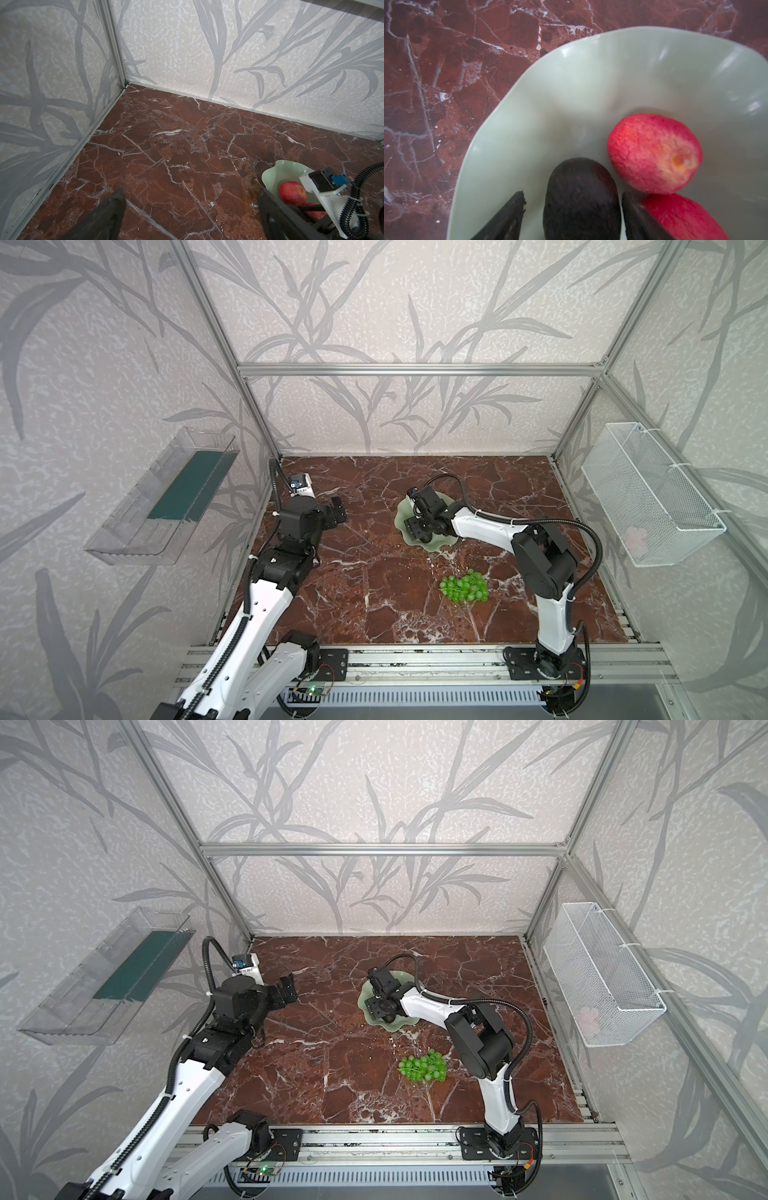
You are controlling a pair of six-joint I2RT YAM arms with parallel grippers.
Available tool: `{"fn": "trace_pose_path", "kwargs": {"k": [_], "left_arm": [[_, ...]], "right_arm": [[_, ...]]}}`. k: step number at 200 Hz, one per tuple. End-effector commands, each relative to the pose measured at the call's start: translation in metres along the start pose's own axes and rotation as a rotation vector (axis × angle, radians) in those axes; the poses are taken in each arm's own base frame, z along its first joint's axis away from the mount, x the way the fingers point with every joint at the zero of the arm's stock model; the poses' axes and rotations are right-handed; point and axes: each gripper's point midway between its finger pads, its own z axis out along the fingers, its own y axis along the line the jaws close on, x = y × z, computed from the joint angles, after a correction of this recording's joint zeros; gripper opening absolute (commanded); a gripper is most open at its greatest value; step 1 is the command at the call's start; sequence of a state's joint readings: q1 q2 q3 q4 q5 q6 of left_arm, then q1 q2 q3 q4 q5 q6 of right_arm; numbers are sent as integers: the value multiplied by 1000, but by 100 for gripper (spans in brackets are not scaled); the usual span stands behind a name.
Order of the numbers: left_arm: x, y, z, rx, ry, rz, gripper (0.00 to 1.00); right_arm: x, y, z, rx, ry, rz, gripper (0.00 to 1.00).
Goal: Place and organize the fake fruits in the fruit bowl
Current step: 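Move the right gripper to the green grapes and grasp the bunch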
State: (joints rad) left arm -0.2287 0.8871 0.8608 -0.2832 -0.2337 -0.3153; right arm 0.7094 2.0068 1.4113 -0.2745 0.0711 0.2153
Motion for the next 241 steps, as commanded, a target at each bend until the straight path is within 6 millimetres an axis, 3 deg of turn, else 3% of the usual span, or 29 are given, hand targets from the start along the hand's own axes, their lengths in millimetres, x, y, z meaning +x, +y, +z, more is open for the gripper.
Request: {"fn": "trace_pose_path", "kwargs": {"k": [1,20,40,71,81,103,124,142,174,212,241], "left_arm": [[5,3,1,-4,11,-9,98],[5,3,1,-5,11,-8,98],[3,4,0,-6,3,-11,99],[2,4,-2,-3,-4,-15,98],[2,3,-2,3,-6,-18,98],[1,3,-3,11,-12,-24,98],[1,2,-3,16,-13,-28,98],[2,2,-2,16,-7,-30,98],[2,2,-2,14,-9,-32,98],[5,1,1,17,4,-28,98],[5,1,2,16,5,-29,98]], "right_arm": [[-41,6,-44,-38,-124,11,78],[-49,7,-73,-53,-174,12,80],[-40,6,-110,-83,-216,11,83],[10,6,-151,-175,-272,9,94],[37,9,-159,-229,-273,-9,99],[78,12,-181,-305,-299,-24,99],[114,-4,-185,-244,-265,-21,99],[132,-9,-190,-221,-244,-27,99],[154,-4,-187,-186,-159,-101,99],[172,20,-173,-198,-37,-210,99],[178,17,-156,-131,46,-212,99]]}}
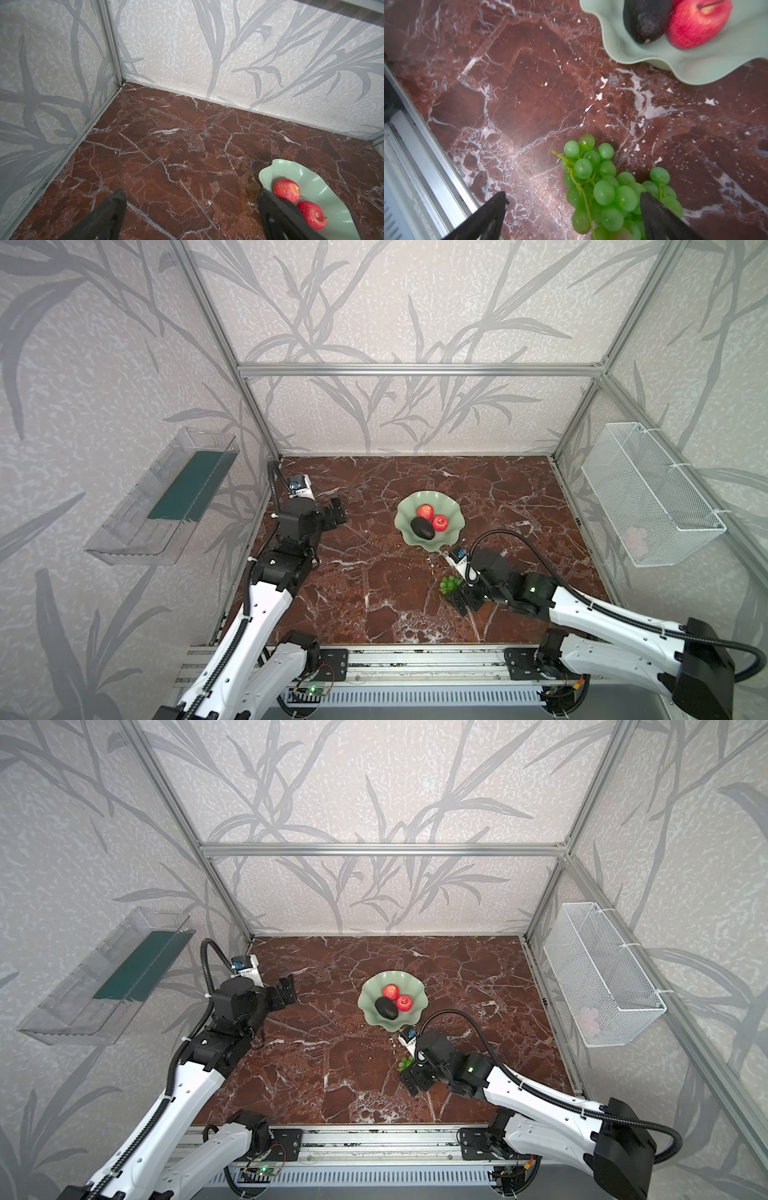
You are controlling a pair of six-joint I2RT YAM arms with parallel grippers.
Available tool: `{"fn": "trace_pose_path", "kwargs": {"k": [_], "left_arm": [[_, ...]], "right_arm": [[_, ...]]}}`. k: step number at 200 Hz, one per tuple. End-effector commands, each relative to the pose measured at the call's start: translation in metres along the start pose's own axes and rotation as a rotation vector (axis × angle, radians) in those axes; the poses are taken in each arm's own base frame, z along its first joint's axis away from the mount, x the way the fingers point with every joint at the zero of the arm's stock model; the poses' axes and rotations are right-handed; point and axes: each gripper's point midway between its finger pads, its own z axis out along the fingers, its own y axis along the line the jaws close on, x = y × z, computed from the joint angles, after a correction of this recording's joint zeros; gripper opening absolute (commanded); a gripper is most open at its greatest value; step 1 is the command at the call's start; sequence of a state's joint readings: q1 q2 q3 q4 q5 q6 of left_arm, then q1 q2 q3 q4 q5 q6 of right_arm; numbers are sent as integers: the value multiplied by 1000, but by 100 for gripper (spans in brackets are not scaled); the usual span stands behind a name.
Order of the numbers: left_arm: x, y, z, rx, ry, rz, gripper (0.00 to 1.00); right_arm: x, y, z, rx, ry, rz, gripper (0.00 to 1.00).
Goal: Place and organize the fake fruits in the fruit bowl
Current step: 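Move the right gripper to the green grapes and grasp the bunch, then lift the grapes with the right gripper and place them on the bowl's fruit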
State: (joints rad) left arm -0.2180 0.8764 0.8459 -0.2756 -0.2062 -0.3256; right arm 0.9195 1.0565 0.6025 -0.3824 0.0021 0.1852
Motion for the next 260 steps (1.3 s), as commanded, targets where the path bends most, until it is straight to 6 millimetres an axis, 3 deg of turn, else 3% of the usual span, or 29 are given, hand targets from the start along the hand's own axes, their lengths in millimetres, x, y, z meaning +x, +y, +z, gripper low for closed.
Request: {"fn": "trace_pose_path", "kwargs": {"k": [1,42,127,159,207,260], "left_arm": [[3,1,2,-1,2,-13,98],[3,1,3,4,2,-14,98],[3,0,4,5,5,-14,98],[3,1,4,4,6,-15,98],[4,1,5,4,10,-16,98],[4,1,6,5,10,-17,98]], "right_arm": [[-1,-7,6,63,55,-8,99],[9,-13,25,109,147,5,99],[27,-30,42,218,244,44,99],[31,-36,46,256,267,52,78],[19,-30,44,227,217,91,51],[-7,-19,34,166,121,136,39]]}}
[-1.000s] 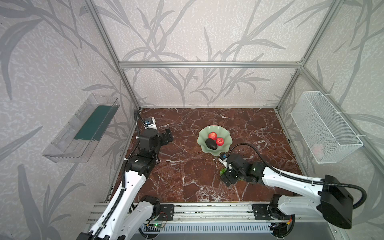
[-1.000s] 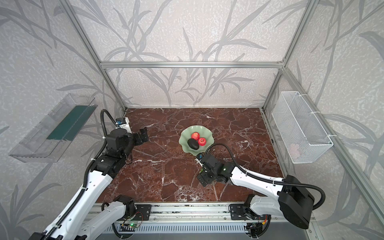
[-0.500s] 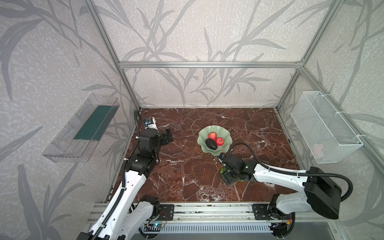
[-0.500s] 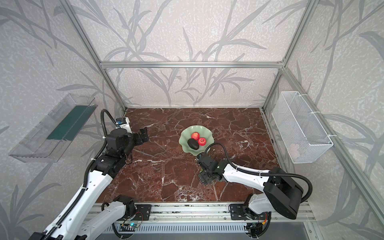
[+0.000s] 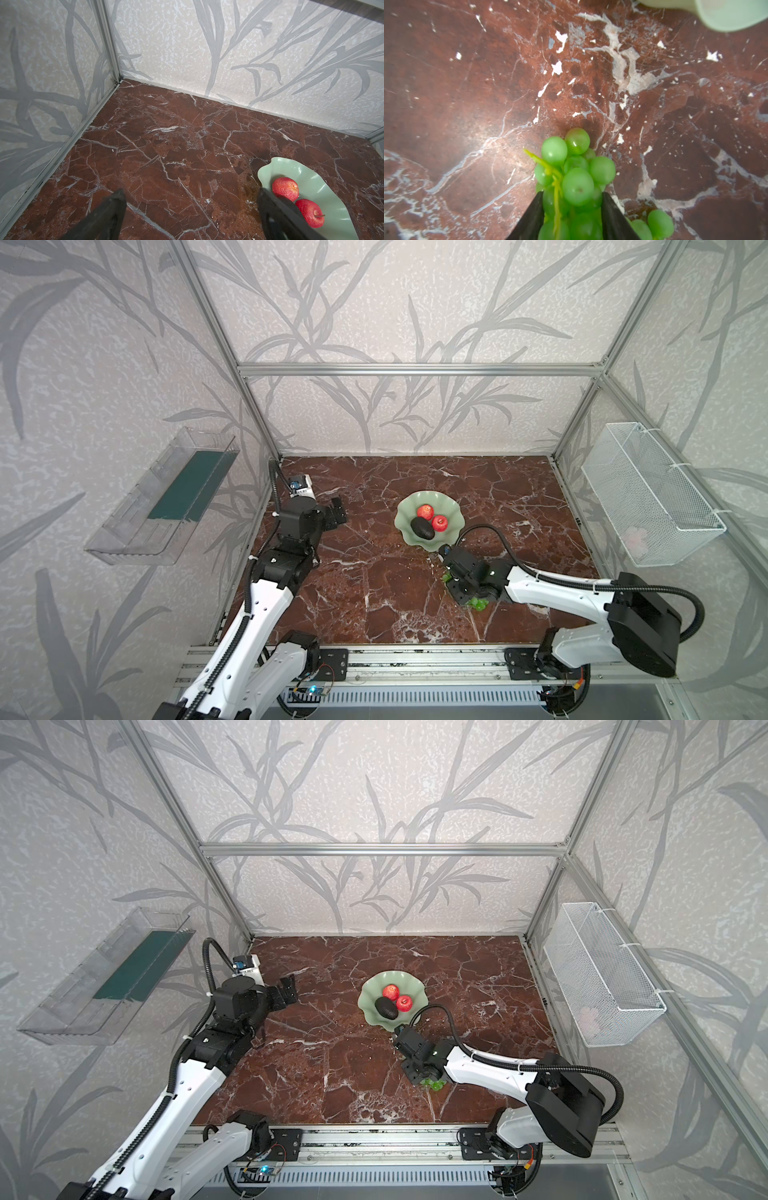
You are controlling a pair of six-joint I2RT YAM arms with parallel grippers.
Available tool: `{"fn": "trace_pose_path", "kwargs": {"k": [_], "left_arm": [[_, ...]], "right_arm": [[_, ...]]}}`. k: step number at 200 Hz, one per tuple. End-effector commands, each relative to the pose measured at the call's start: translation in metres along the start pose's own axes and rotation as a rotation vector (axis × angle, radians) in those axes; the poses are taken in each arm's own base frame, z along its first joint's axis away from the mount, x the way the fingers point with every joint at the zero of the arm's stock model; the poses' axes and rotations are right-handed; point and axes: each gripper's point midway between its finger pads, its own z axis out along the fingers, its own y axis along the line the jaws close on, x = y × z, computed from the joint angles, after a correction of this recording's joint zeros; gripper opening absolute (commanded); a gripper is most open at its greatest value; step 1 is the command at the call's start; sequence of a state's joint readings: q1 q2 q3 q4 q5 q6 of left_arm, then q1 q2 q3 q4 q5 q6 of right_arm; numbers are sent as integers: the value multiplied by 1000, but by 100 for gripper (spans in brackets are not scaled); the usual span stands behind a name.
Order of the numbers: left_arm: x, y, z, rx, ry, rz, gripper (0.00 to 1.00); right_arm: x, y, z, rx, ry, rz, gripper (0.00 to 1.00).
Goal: Place and organize the fake fruits in the fruit bowl
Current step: 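Lift the grapes with the right gripper and place them on the bowl's fruit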
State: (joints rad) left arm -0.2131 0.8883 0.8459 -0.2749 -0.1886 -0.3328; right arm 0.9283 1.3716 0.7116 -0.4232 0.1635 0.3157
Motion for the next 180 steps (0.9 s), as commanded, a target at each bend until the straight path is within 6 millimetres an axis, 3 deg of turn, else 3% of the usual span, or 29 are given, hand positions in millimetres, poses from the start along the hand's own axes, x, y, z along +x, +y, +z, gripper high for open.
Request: {"fn": "trace_pose_path", "kwargs": {"k": [1,61,121,152,180], "left_arm": [[0,2,2,-4,-6,-11,98],[0,2,2,-1,-5,-13,98],[0,2,2,-1,-6,-14,98],[0,2,2,3,-3,-17,98],[0,2,2,1,-3,-17,98]], "right_arm": [[-21,10,-17,-54,-72,38,39],[-35,15,-34,-107,-149,81,31],[-51,4,-82,-117,-297,117,30],[-73,-7,-111,-111,-372,140,30],[-106,-22,-130,-104,-433,160,30]]}}
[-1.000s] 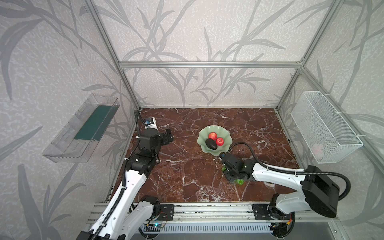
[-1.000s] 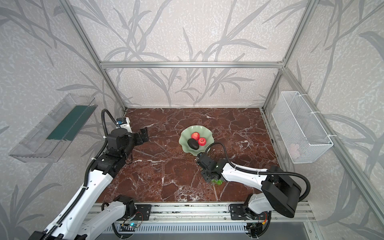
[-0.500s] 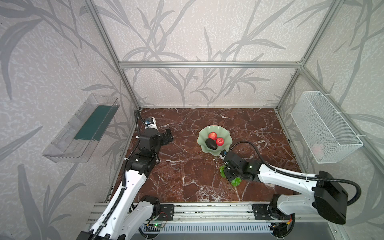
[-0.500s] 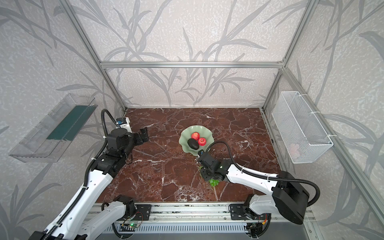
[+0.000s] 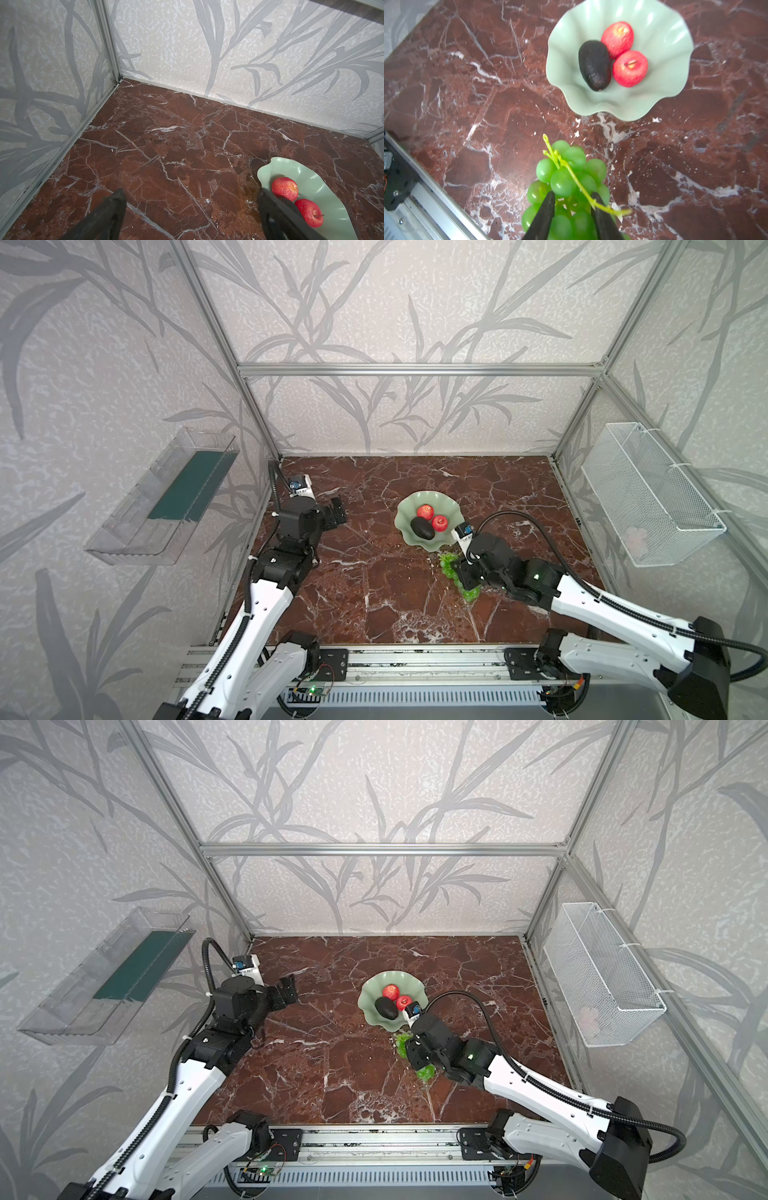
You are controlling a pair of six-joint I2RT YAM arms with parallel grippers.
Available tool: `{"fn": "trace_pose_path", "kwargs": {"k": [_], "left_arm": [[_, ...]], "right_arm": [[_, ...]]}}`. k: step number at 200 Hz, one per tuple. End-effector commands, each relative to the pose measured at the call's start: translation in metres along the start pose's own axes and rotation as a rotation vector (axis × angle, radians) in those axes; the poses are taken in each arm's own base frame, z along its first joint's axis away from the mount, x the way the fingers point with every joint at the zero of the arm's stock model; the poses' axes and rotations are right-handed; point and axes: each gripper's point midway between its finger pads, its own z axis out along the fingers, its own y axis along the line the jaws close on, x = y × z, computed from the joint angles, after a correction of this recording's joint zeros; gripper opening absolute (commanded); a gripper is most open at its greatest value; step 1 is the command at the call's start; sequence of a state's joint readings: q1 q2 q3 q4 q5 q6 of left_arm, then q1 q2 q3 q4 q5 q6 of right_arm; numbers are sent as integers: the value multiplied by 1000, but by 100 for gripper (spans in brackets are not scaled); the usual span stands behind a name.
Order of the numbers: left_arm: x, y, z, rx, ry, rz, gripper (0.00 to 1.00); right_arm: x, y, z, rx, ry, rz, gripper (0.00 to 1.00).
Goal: Place and organize the fake fruits in the fruit bowl
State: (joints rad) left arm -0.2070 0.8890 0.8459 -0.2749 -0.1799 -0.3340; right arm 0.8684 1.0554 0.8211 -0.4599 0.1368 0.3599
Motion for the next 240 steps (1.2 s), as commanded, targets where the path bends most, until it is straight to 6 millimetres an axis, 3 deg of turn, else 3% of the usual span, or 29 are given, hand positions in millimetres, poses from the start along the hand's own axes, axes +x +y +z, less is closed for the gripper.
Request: {"fn": "trace_pose_path", "kwargs": {"k": [1,38,68,119,163,169,197,240], "left_arm": [[0,1,2,-1,-4,-13,98],[0,2,1,-3,-5,-13,98],[-1,3,1,-7,-6,-10,98],[-1,6,1,-20,-7,-10,98],[0,8,3,-26,0,-15,98],[0,9,4,-27,2,-16,98],[1,10,6,-32,7,-18,98],[1,13,6,-39,9,-24,98]], "right_arm": [[-40,-6,-13,9,-77,2,30],[-93,-18,0,35,-113,-8,30],[-131,-17,15,51,-140,-61,30],[-165,-19,57,65,-137,-130,30],[-165,-32,100,98,-80,-151,31],[-157,-35,115,104,-48,-153,30],[-145,-41,148,100,6,-138,31],[-136,-43,177,90,48,-121,37]]}}
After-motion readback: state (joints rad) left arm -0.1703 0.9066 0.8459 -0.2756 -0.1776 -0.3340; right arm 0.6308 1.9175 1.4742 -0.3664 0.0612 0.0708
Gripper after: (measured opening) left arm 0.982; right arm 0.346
